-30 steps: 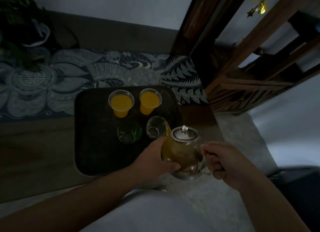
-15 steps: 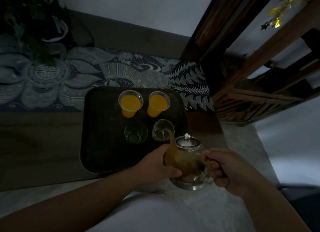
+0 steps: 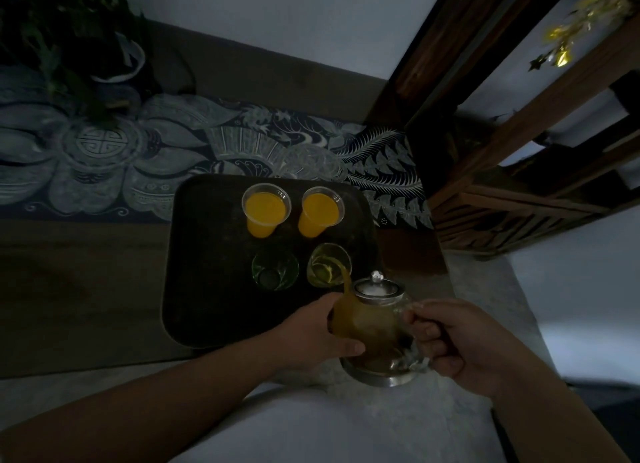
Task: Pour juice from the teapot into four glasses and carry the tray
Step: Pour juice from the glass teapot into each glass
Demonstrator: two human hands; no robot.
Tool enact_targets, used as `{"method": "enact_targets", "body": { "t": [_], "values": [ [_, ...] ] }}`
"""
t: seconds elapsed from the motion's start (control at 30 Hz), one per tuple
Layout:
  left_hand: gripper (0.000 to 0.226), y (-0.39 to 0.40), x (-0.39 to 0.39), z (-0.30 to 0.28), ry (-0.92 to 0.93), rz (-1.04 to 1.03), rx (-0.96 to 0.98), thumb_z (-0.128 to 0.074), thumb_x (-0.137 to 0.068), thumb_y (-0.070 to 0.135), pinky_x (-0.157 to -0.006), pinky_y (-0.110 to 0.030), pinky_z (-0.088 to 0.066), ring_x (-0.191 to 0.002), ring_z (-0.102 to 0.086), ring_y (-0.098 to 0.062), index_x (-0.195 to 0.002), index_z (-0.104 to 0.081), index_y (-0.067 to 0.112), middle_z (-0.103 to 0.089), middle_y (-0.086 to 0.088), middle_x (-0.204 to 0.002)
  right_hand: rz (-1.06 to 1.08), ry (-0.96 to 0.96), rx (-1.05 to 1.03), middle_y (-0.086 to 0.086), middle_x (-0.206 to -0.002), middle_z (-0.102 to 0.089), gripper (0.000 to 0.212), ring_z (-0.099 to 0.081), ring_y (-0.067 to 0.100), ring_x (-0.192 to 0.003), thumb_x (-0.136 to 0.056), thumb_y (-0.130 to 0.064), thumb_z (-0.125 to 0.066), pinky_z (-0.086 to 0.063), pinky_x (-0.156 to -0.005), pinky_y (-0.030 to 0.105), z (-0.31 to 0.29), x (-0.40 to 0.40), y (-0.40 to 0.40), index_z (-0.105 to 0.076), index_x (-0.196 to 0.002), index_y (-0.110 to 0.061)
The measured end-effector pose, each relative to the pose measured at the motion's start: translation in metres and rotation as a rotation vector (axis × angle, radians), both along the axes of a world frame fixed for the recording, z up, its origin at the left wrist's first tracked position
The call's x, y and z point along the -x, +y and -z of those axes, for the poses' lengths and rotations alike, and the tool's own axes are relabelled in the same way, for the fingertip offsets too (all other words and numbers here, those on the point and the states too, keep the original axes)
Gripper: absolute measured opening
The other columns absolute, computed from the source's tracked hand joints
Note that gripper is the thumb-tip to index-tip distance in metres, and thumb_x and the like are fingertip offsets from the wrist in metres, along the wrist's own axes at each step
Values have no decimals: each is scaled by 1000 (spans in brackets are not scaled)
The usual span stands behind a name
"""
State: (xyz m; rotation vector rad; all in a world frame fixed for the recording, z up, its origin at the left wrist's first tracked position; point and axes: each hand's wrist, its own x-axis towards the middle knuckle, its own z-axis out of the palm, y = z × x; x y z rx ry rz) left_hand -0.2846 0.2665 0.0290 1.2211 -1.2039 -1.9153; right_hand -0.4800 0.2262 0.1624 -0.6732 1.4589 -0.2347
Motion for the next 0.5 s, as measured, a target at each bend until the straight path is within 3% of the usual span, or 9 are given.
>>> {"method": "enact_targets", "body": {
  "t": [0.17, 0.37, 0.5],
  "values": [
    [68, -1, -1, 3, 27, -20, -38, -84, -79, 21, -101, -42, -53, -120, -60, -15, -133, -46, 34, -60, 8, -130, -14, -2, -21, -3, -53, -40, 19, -34, 6, -38, -95, -16, -46, -19, -29, 13, -1, -3, -4, -59, -85, -6],
    [67, -2, -3, 4, 50, -38, -46, -83, -79, 18, -97, -35, -56, -118, -61, -12, -134, -47, 29, -61, 8, -129, -23, -9, -20, -3, -53, -41, 18, -34, 6, -39, -95, -14, -46, -16, -31, 13, -4, -8, -6, -59, -86, -6],
    [57, -4, -5, 2, 84, -47, -36, -82, -80, 17, -90, -28, -57, -114, -62, -8, -119, -50, 42, -62, 13, -124, -22, -46, -19, -2, -54, -42, 16, -36, 6, -40, -94, -12, -46, -18, -30, 13, -7, -8, -9, -59, -90, -3]
  ]
}}
